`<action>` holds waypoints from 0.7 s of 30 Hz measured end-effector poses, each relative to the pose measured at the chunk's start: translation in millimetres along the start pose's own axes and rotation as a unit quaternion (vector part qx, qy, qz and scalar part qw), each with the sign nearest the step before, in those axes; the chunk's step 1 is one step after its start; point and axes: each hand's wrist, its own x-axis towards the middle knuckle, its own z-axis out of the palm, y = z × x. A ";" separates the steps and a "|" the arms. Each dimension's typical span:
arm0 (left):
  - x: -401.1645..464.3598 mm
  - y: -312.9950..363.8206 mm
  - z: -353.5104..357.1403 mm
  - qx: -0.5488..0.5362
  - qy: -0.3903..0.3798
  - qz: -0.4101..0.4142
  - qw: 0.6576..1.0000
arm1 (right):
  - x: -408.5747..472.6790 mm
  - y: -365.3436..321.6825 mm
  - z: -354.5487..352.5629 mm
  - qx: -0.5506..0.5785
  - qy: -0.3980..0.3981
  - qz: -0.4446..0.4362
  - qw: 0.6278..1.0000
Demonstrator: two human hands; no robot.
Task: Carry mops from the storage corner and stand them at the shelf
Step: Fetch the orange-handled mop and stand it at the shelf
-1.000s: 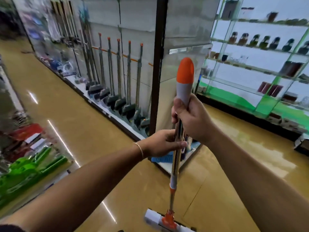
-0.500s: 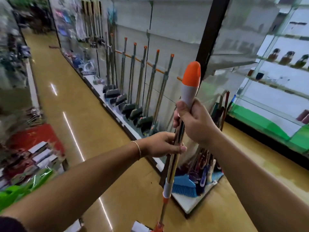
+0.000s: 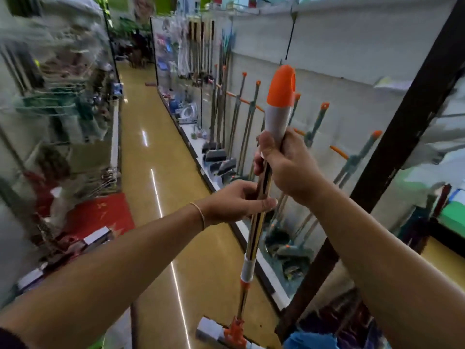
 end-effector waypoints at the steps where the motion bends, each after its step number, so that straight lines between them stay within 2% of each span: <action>1: 10.4 -5.3 -10.1 0.007 0.016 -0.001 1.000 | 16.2 9.2 0.0 0.012 -0.007 -0.004 1.000; 12: 137.5 -11.9 -131.5 0.054 0.118 -0.048 0.990 | 210.5 65.5 -25.8 0.099 -0.089 -0.065 0.989; 21: 184.4 -41.3 -220.2 0.107 0.195 -0.046 0.974 | 316.2 112.9 4.2 0.129 -0.139 -0.078 0.979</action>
